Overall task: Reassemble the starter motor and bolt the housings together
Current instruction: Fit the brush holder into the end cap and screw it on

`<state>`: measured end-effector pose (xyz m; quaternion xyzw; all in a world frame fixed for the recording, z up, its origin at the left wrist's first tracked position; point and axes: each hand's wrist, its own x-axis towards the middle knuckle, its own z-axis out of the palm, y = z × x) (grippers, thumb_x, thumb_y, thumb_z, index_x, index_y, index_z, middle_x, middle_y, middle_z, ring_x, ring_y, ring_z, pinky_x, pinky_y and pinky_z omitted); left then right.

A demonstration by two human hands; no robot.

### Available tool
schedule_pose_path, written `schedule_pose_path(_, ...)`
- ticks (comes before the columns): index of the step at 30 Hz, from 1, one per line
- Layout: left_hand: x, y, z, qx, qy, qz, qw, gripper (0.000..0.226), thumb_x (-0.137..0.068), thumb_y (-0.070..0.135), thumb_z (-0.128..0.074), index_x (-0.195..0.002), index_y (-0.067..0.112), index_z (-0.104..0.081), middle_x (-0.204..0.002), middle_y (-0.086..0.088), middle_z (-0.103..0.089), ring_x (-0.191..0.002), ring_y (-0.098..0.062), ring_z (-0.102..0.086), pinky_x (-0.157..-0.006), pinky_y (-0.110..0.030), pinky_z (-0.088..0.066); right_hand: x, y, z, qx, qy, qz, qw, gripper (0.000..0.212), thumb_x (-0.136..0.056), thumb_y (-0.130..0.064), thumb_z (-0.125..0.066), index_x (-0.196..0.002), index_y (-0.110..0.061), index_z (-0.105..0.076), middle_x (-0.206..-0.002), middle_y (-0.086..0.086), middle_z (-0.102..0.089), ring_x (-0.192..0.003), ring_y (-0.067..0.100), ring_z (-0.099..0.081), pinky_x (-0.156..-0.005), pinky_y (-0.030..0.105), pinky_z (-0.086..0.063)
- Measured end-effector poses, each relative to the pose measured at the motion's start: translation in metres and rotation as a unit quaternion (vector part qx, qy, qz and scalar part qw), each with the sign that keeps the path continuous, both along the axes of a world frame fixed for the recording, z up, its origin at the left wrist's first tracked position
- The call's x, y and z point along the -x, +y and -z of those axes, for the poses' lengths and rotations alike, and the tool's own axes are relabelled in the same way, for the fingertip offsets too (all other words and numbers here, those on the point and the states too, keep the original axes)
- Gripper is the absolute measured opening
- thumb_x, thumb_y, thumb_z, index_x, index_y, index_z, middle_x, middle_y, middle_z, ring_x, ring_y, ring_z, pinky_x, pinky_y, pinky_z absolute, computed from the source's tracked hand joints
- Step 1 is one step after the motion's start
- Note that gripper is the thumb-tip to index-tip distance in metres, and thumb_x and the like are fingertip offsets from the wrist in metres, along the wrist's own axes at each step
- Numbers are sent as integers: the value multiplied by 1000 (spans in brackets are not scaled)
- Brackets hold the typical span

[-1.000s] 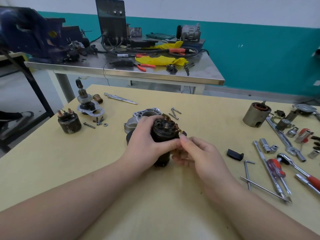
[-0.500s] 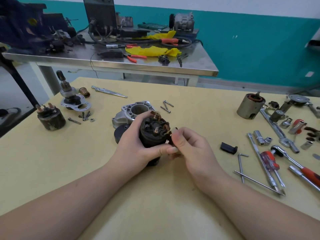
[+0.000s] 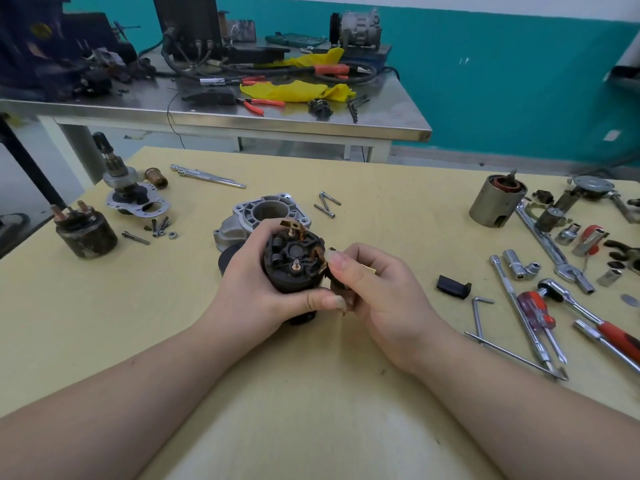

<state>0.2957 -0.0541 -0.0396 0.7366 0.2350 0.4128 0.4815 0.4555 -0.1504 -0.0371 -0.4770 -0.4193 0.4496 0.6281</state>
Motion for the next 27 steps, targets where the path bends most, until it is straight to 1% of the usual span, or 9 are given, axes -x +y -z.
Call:
schedule_pose_path(3,0,-2,0,0,-2,0,1000,80,-54,47,-102,-119,28,-61,-107,9,-77,-101,-9,-75,-88,-17,-54,2,-1,0,8,31,-7,999,37,-79,-44,-82,-67,-20,-56,-60,-2,-51,-57,15,-44,-57,26,-43)
schedule_pose_path(8,-2,-6,3,-11,1,-18,1000,79,-56,49,-100,-121,32,-58,-108,15,-76,-101,-5,-74,-87,-14,-54,7,-3,3,8,17,41,999,44,-76,-48,-85,-66,-21,-52,-59,-2,-50,-59,16,-42,-59,29,-41)
schedule_pose_path(12,0,-6,1,2,-1,-14,1000,73,-62,52,-97,-121,31,-60,-106,10,-76,-99,-9,-74,-86,-18,-55,6,-4,1,15,21,14,1000,53,-67,-59,-93,-65,-21,-56,-61,3,-49,-59,19,-44,-62,33,-41)
schedule_pose_path(15,4,-4,0,21,-7,3,1000,64,-75,52,-87,-125,23,-61,-110,-1,-77,-105,-20,-75,-91,-34,-60,3,-5,3,3,2,8,1000,56,-60,-67,-93,-67,-22,-61,-59,1,-50,-60,20,-45,-65,36,-42)
schedule_pose_path(17,7,-1,-1,24,0,11,1000,64,-80,52,-84,-128,17,-61,-114,-7,-76,-110,-28,-74,-98,-48,-60,2,-4,4,-6,-2,7,1000,53,-60,-67,-93,-69,-23,-64,-60,-1,-52,-61,20,-48,-65,35,-44)
schedule_pose_path(19,9,2,-1,27,6,15,999,64,-81,52,-83,-130,16,-60,-115,-9,-75,-112,-32,-73,-100,-55,-58,1,-3,4,-10,10,-6,1000,50,-61,-65,-93,-70,-25,-66,-61,-1,-53,-61,20,-48,-65,37,-41)
schedule_pose_path(23,9,2,-1,39,3,10,999,59,-81,50,-82,-127,18,-63,-113,-7,-76,-110,-34,-73,-100,-61,-57,-1,-4,0,-17,39,-19,999,38,-77,-57,-87,-81,-23,-72,-79,3,-65,-74,24,-59,-70,36,-47)
schedule_pose_path(25,7,1,0,42,-3,2,999,60,-80,49,-82,-125,15,-63,-110,-6,-76,-106,-32,-73,-96,-58,-59,-1,-7,-1,-22,15,-1,1000,24,-88,-45,-76,-88,-21,-73,-87,4,-69,-83,23,-64,-75,37,-52)
schedule_pose_path(27,5,1,1,46,-12,-5,999,60,-78,48,-82,-123,13,-63,-107,-6,-76,-103,-32,-73,-93,-53,-60,0,-9,-1,-28,-18,10,999,18,-94,-36,-71,-90,-19,-72,-84,4,-70,-80,23,-66,-77,40,-53)
